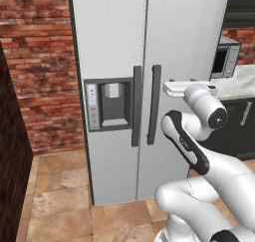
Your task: Retrieve the fish from the fridge and place it on the saucepan with marinade on the stove.
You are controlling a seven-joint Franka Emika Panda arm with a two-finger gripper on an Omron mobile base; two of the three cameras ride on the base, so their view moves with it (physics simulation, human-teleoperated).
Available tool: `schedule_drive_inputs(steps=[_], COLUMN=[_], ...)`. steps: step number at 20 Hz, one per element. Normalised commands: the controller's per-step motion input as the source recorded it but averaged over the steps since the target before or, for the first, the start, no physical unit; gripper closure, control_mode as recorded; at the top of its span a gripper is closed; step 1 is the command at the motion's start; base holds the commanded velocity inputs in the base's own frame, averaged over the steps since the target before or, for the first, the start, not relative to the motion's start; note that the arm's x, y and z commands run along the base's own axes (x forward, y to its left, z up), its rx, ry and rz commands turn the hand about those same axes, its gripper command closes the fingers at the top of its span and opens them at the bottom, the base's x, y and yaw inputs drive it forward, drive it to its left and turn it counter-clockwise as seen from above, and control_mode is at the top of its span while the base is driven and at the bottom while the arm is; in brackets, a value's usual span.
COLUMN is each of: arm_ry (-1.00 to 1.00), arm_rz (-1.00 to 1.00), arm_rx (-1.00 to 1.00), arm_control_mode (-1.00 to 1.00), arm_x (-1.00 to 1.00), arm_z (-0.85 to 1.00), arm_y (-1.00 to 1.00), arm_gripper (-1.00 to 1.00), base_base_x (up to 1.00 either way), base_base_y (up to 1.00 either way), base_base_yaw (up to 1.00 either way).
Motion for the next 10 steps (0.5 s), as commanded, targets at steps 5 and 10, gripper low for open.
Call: schedule_drive_inputs(steps=[5,10], arm_ry=[0.03,0.0], arm_rz=[0.0,0.0], arm_rx=[0.0,0.0], arm_control_mode=[-1.0,-1.0], arm_x=[0.1,0.19], arm_z=[0.0,0.0], arm_y=[0.0,0.0], arm_gripper=[-1.0,-1.0], base_base_x=[0.0,0.0], base_base_y=[0.0,0.0], base_base_yaw=[0.0,0.0])
